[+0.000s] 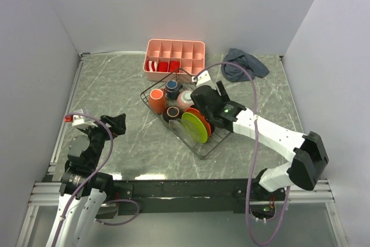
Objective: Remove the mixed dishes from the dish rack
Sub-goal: Pick up the plate from the dish rack.
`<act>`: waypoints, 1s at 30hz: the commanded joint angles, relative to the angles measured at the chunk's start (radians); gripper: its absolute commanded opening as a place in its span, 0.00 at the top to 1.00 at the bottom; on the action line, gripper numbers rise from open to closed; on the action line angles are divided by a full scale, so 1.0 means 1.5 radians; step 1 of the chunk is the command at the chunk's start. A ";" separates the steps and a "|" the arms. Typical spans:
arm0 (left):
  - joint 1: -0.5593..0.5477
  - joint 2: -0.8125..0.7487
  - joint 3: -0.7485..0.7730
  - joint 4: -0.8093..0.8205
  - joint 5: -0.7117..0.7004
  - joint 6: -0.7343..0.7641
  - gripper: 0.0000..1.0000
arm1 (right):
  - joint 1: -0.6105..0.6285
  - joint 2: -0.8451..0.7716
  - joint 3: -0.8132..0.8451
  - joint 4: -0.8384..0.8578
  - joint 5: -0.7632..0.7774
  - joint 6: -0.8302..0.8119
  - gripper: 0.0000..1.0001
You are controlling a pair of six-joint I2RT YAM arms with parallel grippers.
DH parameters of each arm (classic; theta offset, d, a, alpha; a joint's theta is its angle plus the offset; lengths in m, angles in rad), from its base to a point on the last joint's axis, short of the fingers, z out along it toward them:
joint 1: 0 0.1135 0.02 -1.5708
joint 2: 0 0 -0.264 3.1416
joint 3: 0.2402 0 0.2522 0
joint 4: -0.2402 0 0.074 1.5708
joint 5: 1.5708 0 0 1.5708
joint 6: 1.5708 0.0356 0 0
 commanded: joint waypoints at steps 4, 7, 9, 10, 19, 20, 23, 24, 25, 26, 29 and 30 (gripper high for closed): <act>0.001 0.003 0.022 0.008 -0.011 -0.005 0.01 | 0.031 0.055 0.055 0.008 0.140 -0.039 0.33; 0.001 0.002 0.023 0.007 -0.007 -0.004 0.01 | 0.041 0.061 0.062 0.008 0.161 -0.051 0.43; 0.001 0.002 0.024 0.005 -0.008 -0.005 0.00 | 0.051 0.064 0.067 0.006 0.180 -0.059 0.54; 0.001 0.001 0.024 0.003 -0.008 -0.005 0.01 | 0.055 0.067 0.069 0.002 0.190 -0.068 0.58; 0.001 -0.013 0.022 0.003 -0.017 -0.006 0.01 | 0.077 0.075 0.072 0.011 0.279 -0.144 0.99; 0.001 -0.014 0.021 0.003 -0.018 -0.006 0.01 | 0.083 0.075 0.072 0.011 0.288 -0.150 1.00; 0.001 -0.015 0.020 0.004 -0.018 -0.006 0.01 | 0.094 0.064 0.074 0.016 0.310 -0.172 1.00; 0.000 -0.016 0.020 0.004 -0.018 -0.006 0.01 | 0.097 0.061 0.077 0.017 0.314 -0.184 1.00; 0.001 -0.016 0.019 0.005 -0.018 -0.005 0.01 | 0.100 0.051 0.080 0.019 0.320 -0.189 1.00; 0.001 -0.018 0.019 0.005 -0.018 -0.006 0.01 | 0.104 0.046 0.083 0.022 0.324 -0.197 1.00; 0.001 -0.020 0.018 0.007 -0.018 -0.005 0.01 | 0.114 0.028 0.097 0.027 0.336 -0.225 1.00; 0.000 -0.020 0.018 0.007 -0.018 -0.005 0.01 | 0.116 0.025 0.105 0.026 0.337 -0.235 1.00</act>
